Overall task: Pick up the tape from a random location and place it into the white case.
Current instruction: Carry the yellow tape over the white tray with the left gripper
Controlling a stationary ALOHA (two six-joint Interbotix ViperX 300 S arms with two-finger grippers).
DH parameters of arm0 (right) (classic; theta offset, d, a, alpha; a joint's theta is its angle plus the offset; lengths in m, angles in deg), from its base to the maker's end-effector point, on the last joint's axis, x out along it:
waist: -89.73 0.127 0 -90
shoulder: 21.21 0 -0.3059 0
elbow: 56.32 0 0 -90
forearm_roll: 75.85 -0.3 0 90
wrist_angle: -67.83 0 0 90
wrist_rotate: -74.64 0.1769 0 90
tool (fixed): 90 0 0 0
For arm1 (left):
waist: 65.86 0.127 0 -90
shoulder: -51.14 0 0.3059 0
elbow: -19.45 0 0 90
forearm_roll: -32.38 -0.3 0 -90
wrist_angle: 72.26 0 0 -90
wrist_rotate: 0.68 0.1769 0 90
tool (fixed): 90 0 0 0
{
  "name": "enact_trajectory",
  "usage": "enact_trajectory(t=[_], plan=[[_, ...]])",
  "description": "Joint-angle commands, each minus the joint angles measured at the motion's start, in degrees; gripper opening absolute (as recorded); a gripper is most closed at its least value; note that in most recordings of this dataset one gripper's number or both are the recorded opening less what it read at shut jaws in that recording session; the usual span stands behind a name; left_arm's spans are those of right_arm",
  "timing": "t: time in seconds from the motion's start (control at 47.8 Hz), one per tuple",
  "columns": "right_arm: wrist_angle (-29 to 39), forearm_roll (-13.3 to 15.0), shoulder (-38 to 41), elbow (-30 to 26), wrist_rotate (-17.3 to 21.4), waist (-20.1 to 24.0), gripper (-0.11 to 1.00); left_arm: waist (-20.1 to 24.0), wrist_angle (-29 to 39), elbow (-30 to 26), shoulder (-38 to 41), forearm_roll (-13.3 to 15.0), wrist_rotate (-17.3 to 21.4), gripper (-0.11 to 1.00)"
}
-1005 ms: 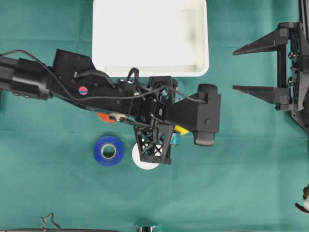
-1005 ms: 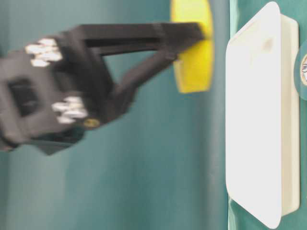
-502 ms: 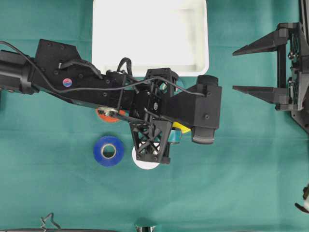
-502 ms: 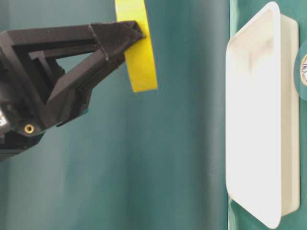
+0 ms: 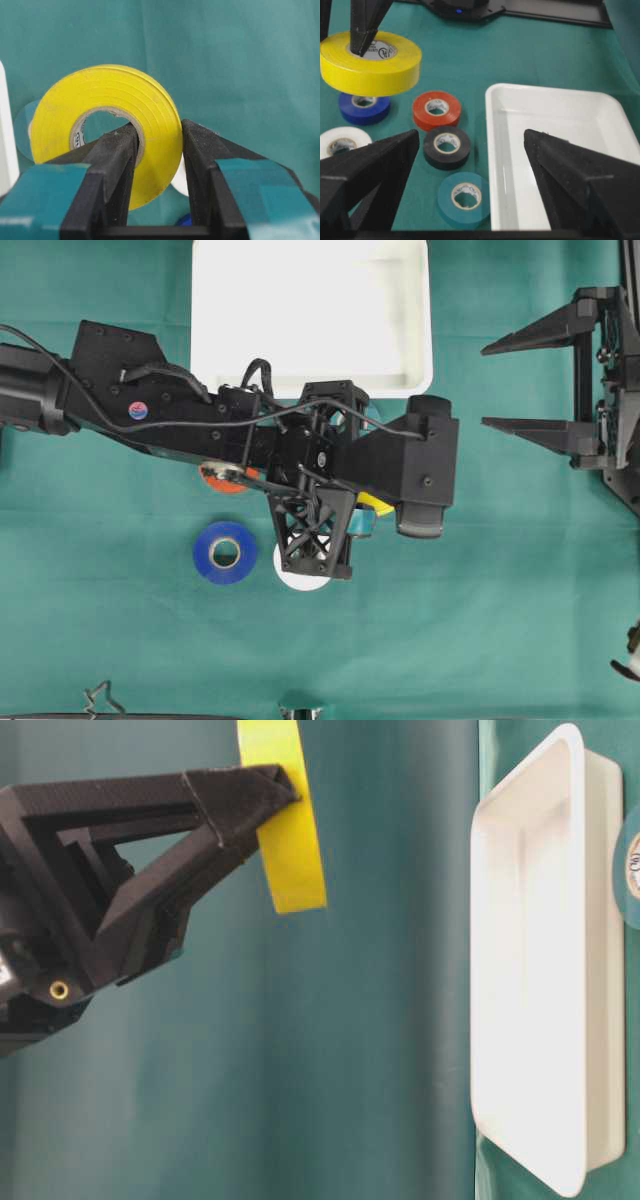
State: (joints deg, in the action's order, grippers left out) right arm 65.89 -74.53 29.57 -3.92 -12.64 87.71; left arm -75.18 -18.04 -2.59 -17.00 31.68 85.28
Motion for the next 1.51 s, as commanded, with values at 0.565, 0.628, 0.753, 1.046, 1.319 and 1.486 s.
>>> enact_trajectory(t=[0.565, 0.628, 0.753, 1.046, 1.319, 1.486], plan=[[-0.26, 0.09, 0.26, -1.49, 0.0, -0.18, 0.91, 0.18, -0.35, -1.32, -2.46, -0.35, 0.09, 0.24], [-0.26, 0.09, 0.18, -1.49, 0.0, -0.18, 0.91, 0.09, -0.44, -1.23, -2.46, -0.26, 0.09, 0.24], [-0.35, 0.09, 0.26, -1.49, 0.0, -0.18, 0.91, 0.35, -0.53, -1.05, -2.55, -0.35, 0.18, 0.24], [-0.26, 0.09, 0.18, -1.49, -0.09, -0.18, 0.91, 4.75, -1.85, 1.85, -4.13, -0.53, 0.26, 0.24], [0.35, 0.35, 0.18, -1.49, -0.09, -0.18, 0.91, 12.66, -4.31, 6.77, -6.94, -0.53, 0.79, 0.24], [0.35, 0.44, 0.26, -1.49, -0.09, -0.18, 0.91, 17.58, -5.45, 9.23, -8.61, -0.53, 2.37, 0.24]])
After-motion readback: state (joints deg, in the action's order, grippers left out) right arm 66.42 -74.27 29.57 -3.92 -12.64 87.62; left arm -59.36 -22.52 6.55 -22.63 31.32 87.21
